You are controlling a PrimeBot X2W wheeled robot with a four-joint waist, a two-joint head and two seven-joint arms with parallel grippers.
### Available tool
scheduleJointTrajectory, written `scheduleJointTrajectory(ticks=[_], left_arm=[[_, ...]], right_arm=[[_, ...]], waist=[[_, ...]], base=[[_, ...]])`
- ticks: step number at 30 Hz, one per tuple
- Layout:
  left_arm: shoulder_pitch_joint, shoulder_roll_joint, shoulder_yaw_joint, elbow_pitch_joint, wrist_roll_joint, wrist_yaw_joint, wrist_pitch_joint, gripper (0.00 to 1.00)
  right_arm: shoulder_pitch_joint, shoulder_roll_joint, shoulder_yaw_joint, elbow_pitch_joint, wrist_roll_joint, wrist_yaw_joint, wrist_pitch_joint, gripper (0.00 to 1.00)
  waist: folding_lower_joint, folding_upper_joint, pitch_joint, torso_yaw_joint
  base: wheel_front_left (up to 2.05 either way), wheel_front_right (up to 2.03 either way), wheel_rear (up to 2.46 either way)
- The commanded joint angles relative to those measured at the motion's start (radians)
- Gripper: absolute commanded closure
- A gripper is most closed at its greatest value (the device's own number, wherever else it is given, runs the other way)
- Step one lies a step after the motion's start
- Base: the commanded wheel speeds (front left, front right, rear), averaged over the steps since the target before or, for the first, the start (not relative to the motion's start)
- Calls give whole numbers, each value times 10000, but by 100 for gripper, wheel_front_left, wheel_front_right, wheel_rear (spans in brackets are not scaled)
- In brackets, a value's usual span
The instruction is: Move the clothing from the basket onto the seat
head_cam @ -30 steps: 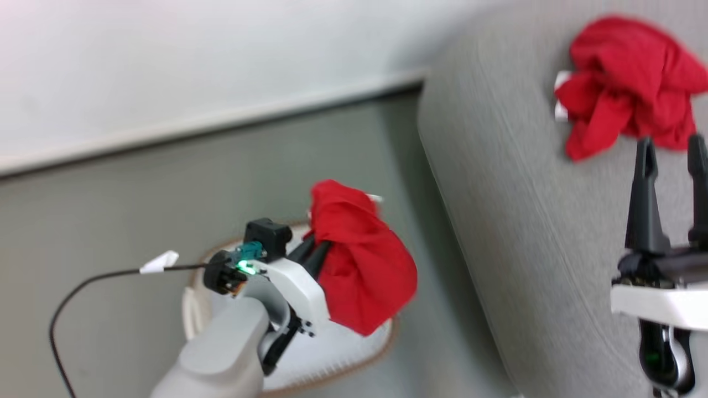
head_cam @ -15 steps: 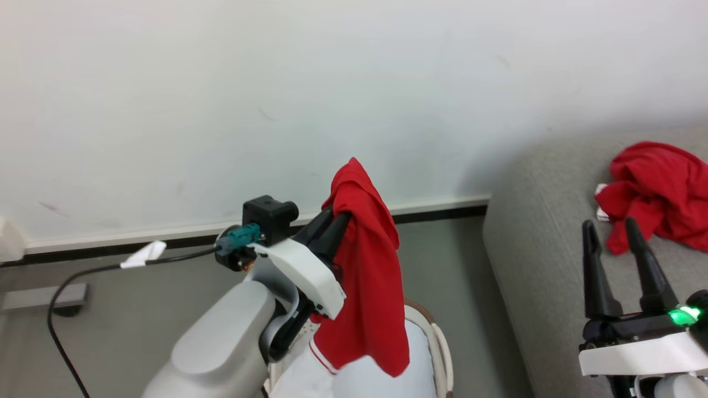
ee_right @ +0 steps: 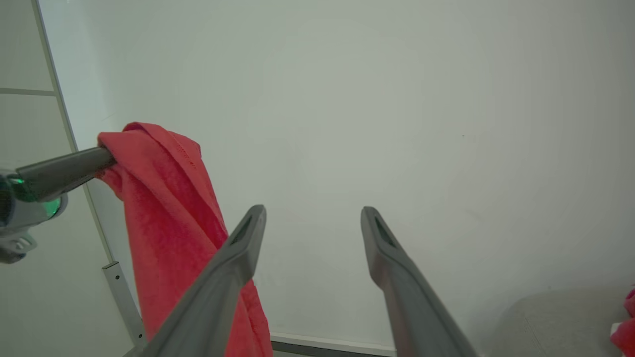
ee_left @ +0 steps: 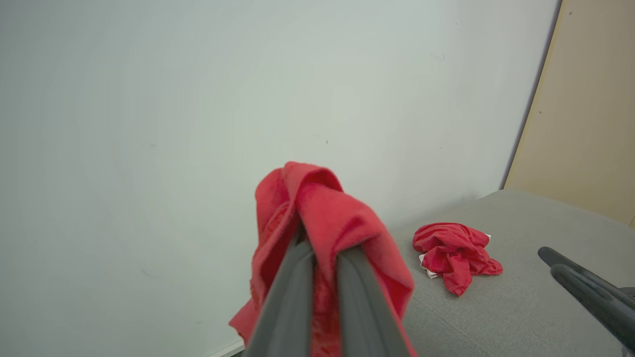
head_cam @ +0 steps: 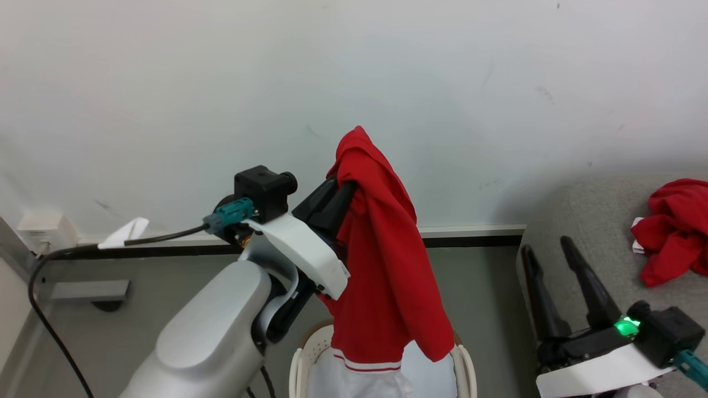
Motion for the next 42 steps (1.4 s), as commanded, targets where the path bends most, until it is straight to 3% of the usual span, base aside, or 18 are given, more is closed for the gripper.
scheduleJointTrajectory(ticks=[1,10,14,24,32,34,35,42], left_arm=[[89,51,2,-76,-85,38,5,100],[251,60,-134,-190,-169,113,204,100],[313,-68,-322,-138,-153,77,229,100],[496,-711,-924,-62,-187,-59,304,100],[691,-1043,-1359,-271,-244,-145,434,100],[711,-1025,-1367,-331,-270,-111,473,100],[726,-1007,-1363,-351,-277,-85,478,100],[797,-799,-1248,-412,-305,55,367,100]], right_arm=[[-20,-114,121,15,90,-22,8,0],[-1026,-650,2396,205,505,-22,8,0],[-1640,-514,3432,715,897,-22,8,0],[-3280,487,4769,4160,1517,-22,27,0],[-3947,857,5383,6756,1737,-22,17,0],[-4019,888,5480,7155,1944,-22,12,71],[-4039,910,5531,7305,2049,-22,9,100],[-4205,922,5477,7361,2569,-22,-11,100]], waist=[[1,0,-13,28],[1,0,-80,183],[1,0,-137,358],[1,0,-279,1056],[1,0,-440,1631],[1,0,-463,1719],[1,0,-469,1750],[1,0,-471,1729]], base=[[0,0,0],[0,0,0],[0,0,0],[0,0,0],[0,0,0],[0,0,0],[0,0,0],[0,0,0]])
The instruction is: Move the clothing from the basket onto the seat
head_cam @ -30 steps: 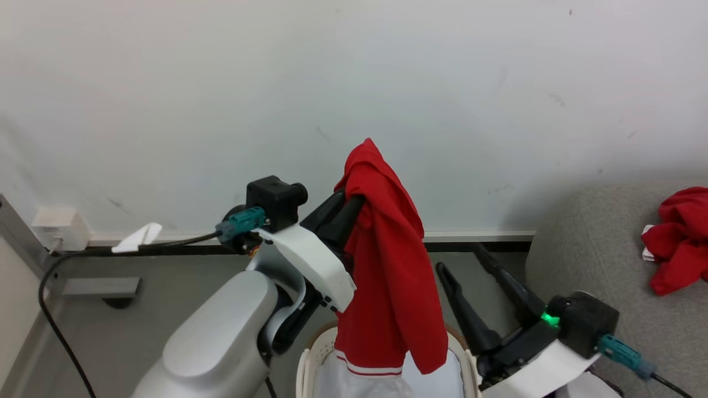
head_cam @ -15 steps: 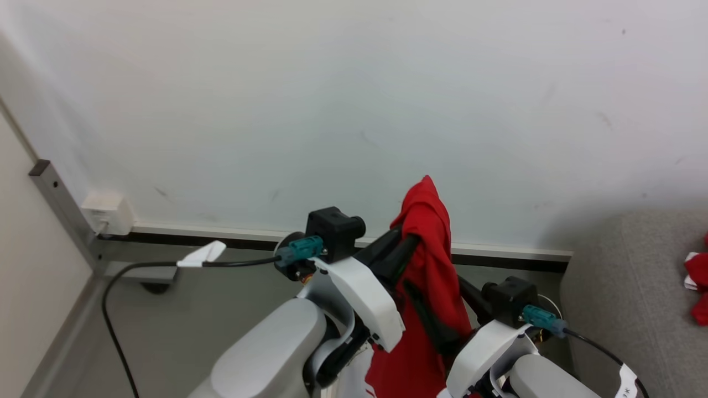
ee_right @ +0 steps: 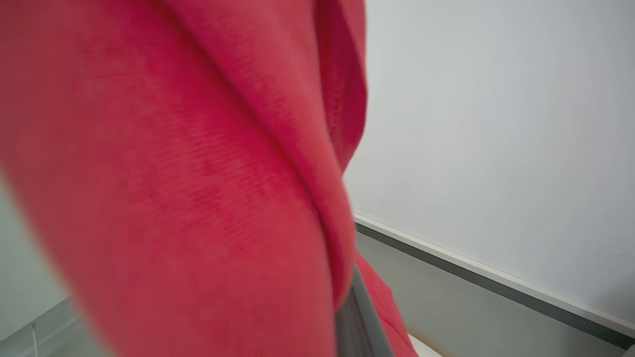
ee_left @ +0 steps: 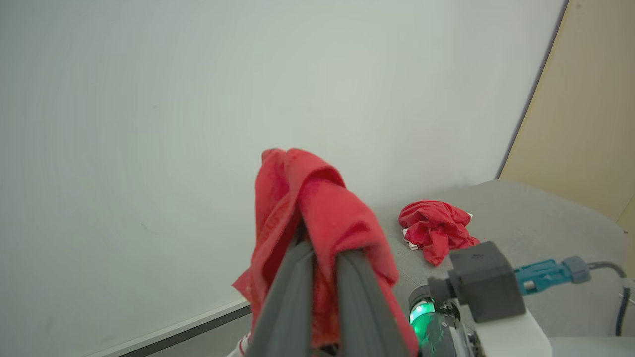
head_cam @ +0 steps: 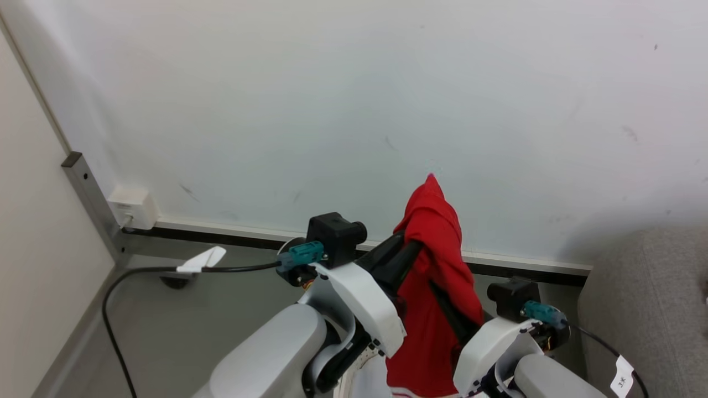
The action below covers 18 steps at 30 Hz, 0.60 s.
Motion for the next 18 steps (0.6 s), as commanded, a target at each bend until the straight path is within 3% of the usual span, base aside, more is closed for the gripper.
scheduleJointTrajectory(ticks=[1,15,16,17,18], left_arm=[[173,93,44,37,-137,48,-87,100],[589,215,19,246,-226,214,-278,100],[681,162,-83,255,-249,143,-247,85],[769,72,-161,241,-290,75,-275,59],[864,26,-218,207,-328,-6,-325,10]], right_arm=[[-90,-105,-154,-140,94,-22,-41,100],[665,-1266,-3188,-2521,-280,-22,-41,100],[744,-1318,-3460,-2786,-369,-22,-41,100],[821,-1359,-3758,-3035,-466,-22,-41,100],[897,-1377,-3948,-3279,-570,-22,-42,100]], waist=[[0,0,7,-50],[0,0,326,-855],[0,0,380,-986],[0,0,435,-1126],[0,0,491,-1300]], base=[[0,0,0],[0,0,0],[0,0,0],[0,0,0],[0,0,0]])
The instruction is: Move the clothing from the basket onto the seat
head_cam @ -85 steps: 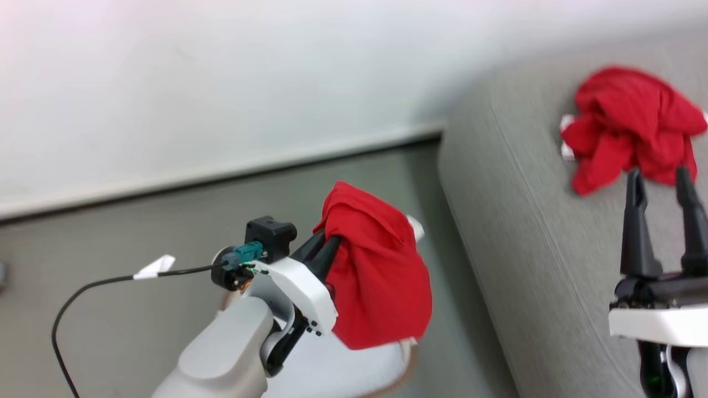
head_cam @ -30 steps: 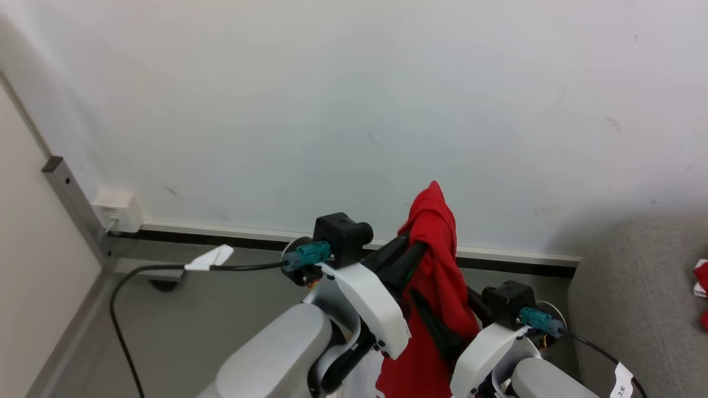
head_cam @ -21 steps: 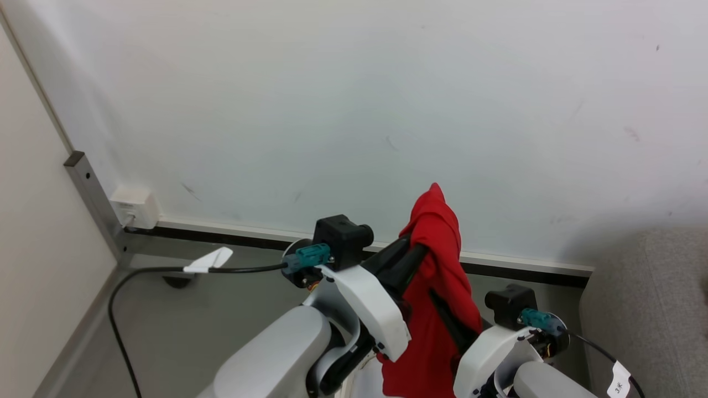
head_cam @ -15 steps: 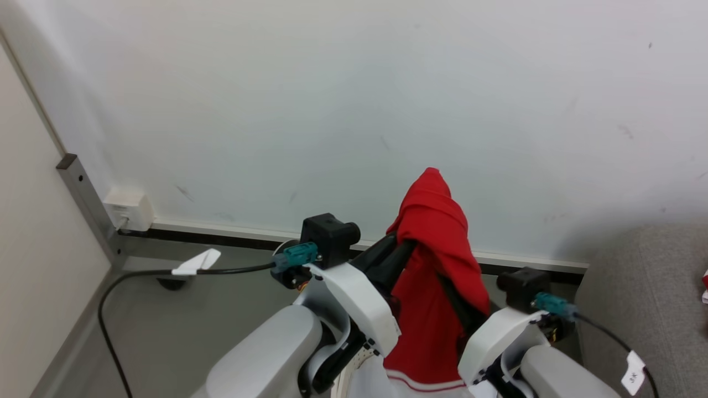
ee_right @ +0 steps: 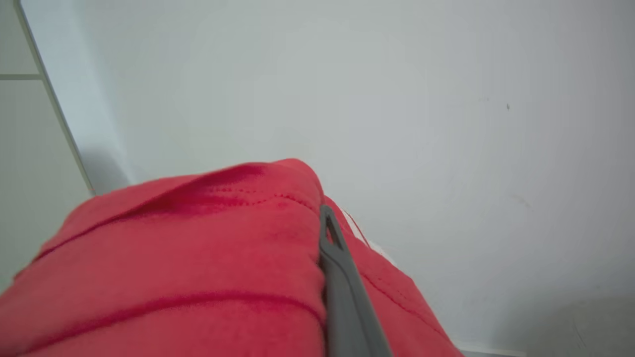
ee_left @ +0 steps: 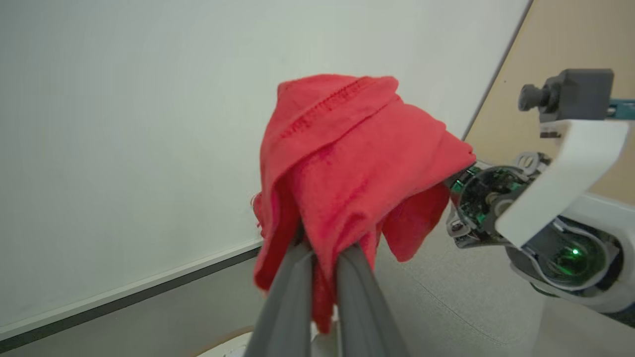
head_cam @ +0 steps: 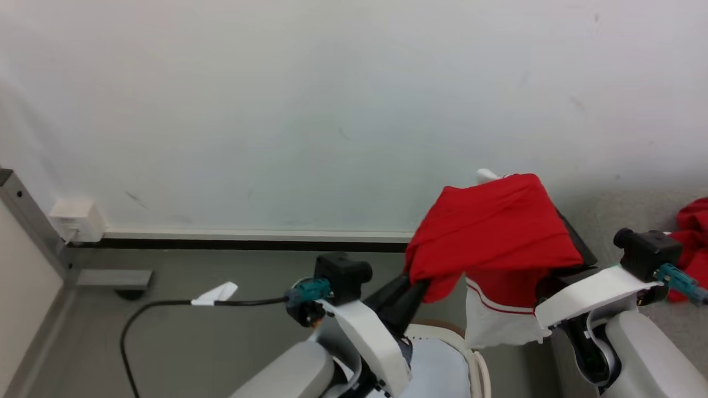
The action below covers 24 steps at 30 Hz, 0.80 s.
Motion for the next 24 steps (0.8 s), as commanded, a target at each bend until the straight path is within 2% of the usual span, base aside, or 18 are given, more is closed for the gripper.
scheduleJointTrajectory(ticks=[1,5,9,17,24], left_arm=[[138,-18,-33,-41,-19,-61,-110,0],[332,-129,-424,-126,65,-358,-265,0],[396,-111,-639,-161,210,-457,-426,0],[243,63,-759,-245,526,-294,-709,0],[-3,194,-804,-145,869,-196,-863,0]], right_arm=[[161,-134,-148,-100,-100,-24,-31,100],[395,-230,-935,-837,-565,-24,-32,100],[657,-384,-1822,-1488,-996,-24,-32,100],[1208,-747,-2795,-2392,-1440,-24,70,100],[2054,-564,-3523,-3419,-1760,-24,422,100]], waist=[[0,0,170,-346],[0,0,354,-1082],[0,0,516,-1898],[0,0,839,-3610],[0,0,1189,-4616]], base=[[0,0,0],[0,0,0],[0,0,0],[0,0,0],[0,0,0]])
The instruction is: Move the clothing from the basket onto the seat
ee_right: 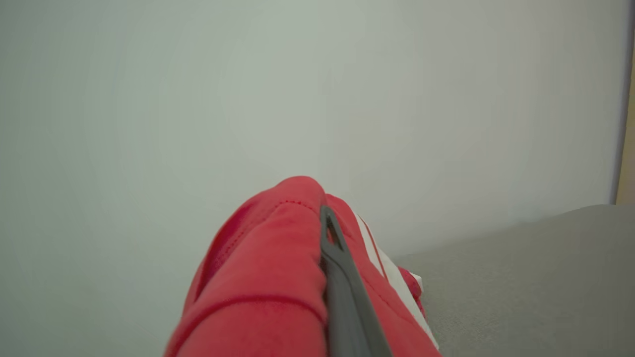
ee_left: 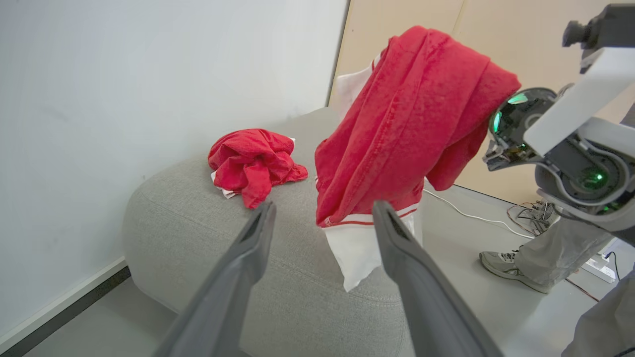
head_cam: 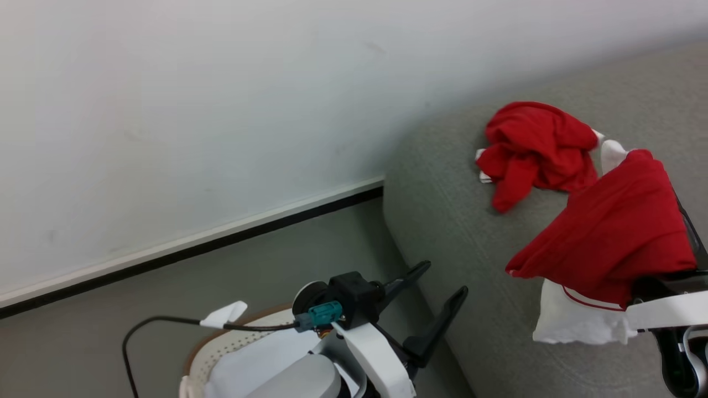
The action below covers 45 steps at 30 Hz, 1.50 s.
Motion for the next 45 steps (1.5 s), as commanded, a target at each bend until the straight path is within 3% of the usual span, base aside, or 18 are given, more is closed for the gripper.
scheduleJointTrajectory(ticks=[1,9,18,27,33,36,38,40,42,43,44,45], left_arm=[[-73,86,19,56,146,30,-23,0],[-448,165,-7,25,314,-21,18,0],[-1232,656,153,-519,479,-9,320,0],[-2133,1372,641,-1285,561,59,727,0],[-2470,1736,913,-1581,583,114,755,0],[-2485,1761,1007,-1545,500,125,641,0],[-2433,1733,1026,-1452,443,131,546,0],[-2302,1698,1014,-1329,381,106,427,0],[-2217,1681,990,-1168,330,73,341,0],[-2177,1674,995,-1118,299,79,314,0],[-2114,1666,999,-1044,270,85,249,0],[-2067,1645,1011,-1001,222,109,220,0]], right_arm=[[119,32,-73,-155,-111,-22,27,100],[195,192,-753,-793,-224,-22,282,100],[-1621,-679,-1868,-326,25,-22,775,100],[-4228,-2215,-3333,1661,-4,-22,1100,100],[-5488,-3008,-3547,3619,-610,-22,1773,99],[-5769,-3227,-3255,4761,-1029,-22,2466,78],[-5905,-3350,-3128,5383,-1265,-22,2794,72],[-5932,-3248,-2927,5981,-1293,-22,3220,64],[-5916,-3144,-2549,6410,-1063,-22,3717,49],[-5869,-3126,-2359,6586,-955,-22,4004,7],[-5777,-3097,-2101,6707,-855,-22,4280,0],[-5699,-3130,-1885,6746,-734,-22,4506,0]], waist=[[-1,-1,265,-413],[-1,-1,870,-421],[-1,-1,2568,552],[-1,-1,4782,1845],[-1,-1,5794,2448],[-1,-1,5940,2650],[-1,-1,5908,2713],[-1,-1,5744,2708],[-1,-1,5492,2680],[-1,-1,5349,2653],[-1,-1,5169,2614],[-1,-1,5024,2578]], base=[[0,0,0],[0,0,0],[0,0,0],[0,0,0],[0,0,0],[0,0,0],[0,0,0],[0,0,0],[0,0,0],[0,0,0],[0,0,0],[0,0,0]])
